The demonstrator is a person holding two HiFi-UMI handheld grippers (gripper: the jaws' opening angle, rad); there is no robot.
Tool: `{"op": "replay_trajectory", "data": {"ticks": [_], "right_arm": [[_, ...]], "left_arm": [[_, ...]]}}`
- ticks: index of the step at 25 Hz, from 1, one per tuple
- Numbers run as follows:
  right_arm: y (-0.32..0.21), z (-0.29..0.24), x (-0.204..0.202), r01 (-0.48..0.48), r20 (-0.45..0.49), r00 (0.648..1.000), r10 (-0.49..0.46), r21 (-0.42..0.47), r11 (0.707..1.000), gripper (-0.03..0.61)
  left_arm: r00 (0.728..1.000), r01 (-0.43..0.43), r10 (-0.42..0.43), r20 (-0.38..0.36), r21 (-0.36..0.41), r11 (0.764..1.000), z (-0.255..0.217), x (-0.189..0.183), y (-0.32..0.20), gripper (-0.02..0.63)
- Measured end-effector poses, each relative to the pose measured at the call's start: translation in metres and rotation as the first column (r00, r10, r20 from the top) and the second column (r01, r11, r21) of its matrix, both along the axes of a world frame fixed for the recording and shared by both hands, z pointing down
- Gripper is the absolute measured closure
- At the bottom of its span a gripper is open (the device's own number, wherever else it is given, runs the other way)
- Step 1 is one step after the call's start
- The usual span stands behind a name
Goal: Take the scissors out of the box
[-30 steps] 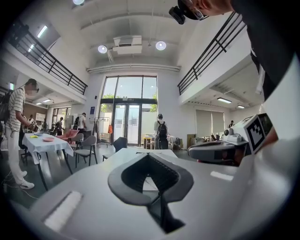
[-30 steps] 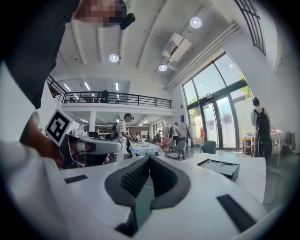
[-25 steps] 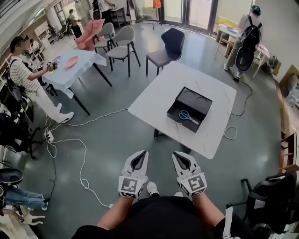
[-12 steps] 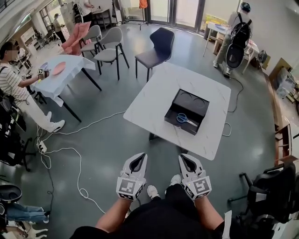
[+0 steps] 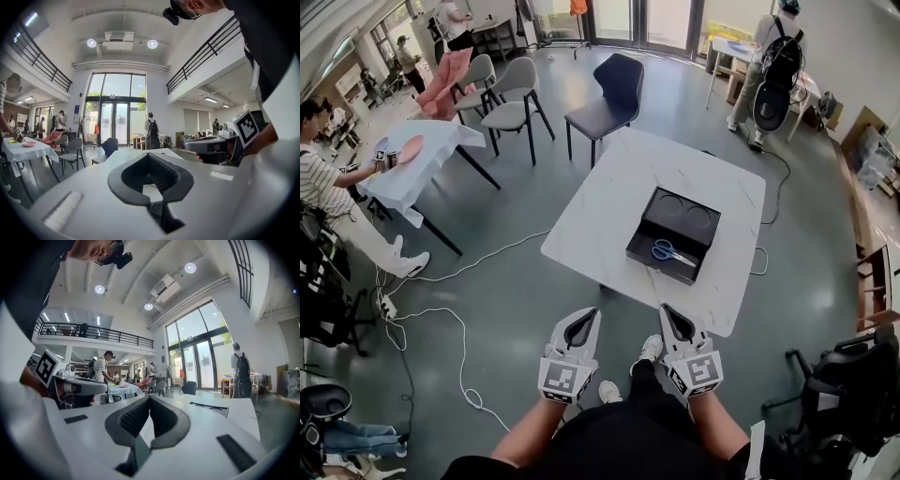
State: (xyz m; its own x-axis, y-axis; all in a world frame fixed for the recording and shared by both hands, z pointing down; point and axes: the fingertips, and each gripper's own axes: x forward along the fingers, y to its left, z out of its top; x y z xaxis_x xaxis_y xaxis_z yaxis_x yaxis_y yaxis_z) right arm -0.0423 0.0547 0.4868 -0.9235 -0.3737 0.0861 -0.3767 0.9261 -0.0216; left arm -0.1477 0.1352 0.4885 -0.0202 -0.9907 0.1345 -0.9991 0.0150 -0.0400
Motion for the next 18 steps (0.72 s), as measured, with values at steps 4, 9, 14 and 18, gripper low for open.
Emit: {"op": "replay_trajectory", "data": {"ticks": [4, 9, 14, 18], "right_arm": [[-0.04, -0.001, -0.01, -0.042, 0.009, 0.999, 0.042, -0.002, 0.999, 0.571], [-0.088, -0.008, -0.028, -0.042, 0.031, 0.999, 0.042, -0.005, 0.999, 0.571], [-0.135, -0.013, -0.034, -0.019, 0.031, 0.999, 0.018, 0.02, 1.0, 0.571], [-0.172, -0.019, -0.034, -0.014, 0.05, 0.999, 0.012, 0.035, 0.999, 0.571]], "left_arm": [[1.0, 0.011, -0.011, 0.001, -0.007, 1.0, -0.007, -0.01, -0.028, 0.604], [1.0, 0.001, 0.0, 0.025, -0.025, 1.0, -0.008, -0.021, -0.071, 0.604], [0.999, -0.025, 0.026, 0.031, -0.018, 1.0, -0.014, -0.017, -0.12, 0.604], [0.998, -0.035, 0.036, 0.042, -0.029, 0.999, -0.015, -0.014, -0.155, 0.604]]}}
